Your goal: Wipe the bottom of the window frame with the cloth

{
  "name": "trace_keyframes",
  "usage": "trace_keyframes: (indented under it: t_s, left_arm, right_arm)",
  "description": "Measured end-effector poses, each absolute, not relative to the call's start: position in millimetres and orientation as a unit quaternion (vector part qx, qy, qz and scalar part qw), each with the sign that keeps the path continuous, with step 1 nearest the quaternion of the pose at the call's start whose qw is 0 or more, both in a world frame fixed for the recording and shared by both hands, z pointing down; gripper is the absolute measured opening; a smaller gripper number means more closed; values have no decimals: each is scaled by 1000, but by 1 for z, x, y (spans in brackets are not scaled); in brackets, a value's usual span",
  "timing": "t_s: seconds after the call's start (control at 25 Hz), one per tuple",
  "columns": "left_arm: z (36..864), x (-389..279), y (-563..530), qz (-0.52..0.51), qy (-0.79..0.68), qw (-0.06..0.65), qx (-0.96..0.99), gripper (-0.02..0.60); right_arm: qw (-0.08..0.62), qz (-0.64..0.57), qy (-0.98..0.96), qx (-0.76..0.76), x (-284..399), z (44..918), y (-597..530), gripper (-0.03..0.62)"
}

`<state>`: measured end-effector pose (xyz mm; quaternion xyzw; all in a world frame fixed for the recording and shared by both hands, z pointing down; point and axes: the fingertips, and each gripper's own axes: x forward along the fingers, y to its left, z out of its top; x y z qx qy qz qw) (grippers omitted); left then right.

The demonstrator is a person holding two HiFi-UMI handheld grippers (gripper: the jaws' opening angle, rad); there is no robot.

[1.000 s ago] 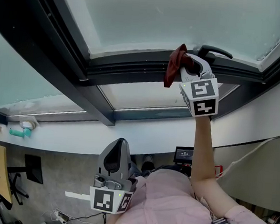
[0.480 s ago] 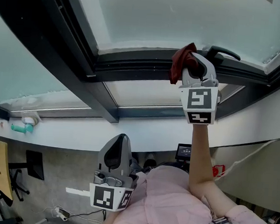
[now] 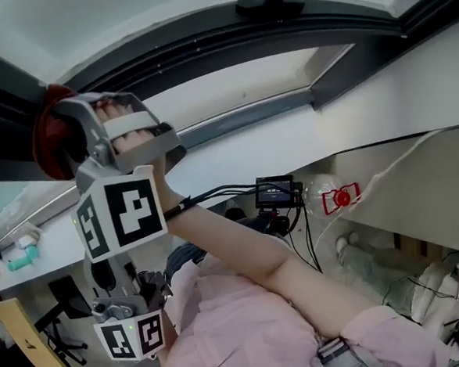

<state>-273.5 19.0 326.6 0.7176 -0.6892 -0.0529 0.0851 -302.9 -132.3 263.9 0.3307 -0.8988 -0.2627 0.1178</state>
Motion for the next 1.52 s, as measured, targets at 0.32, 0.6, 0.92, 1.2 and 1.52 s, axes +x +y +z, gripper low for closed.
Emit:
trace_keyframes:
  t_s: [0.32,0.6,0.92,1.2,1.52]
  left_arm:
    - [331,-295,-5,-44,-669,85,737,0]
    - [332,-292,-20,-53,-652,89,751,0]
    - [329,-287,-19,-58,-646,85,756,0]
    - [325,-288,-19,-59,-646,82,757,0]
    - [314,-281,-19,-69,-633,75,767,0]
  right_arm:
    - [142,-255,-893,343,-317,288,-151,60]
    - [144,-259,-891,345,-316,291,-158,60]
    - [132,-259,-895,338,-317,293,-153,60]
    - [136,-261,-894,337,-318,292,-152,60]
    - [132,-260,-896,336,-317,287,-151,60]
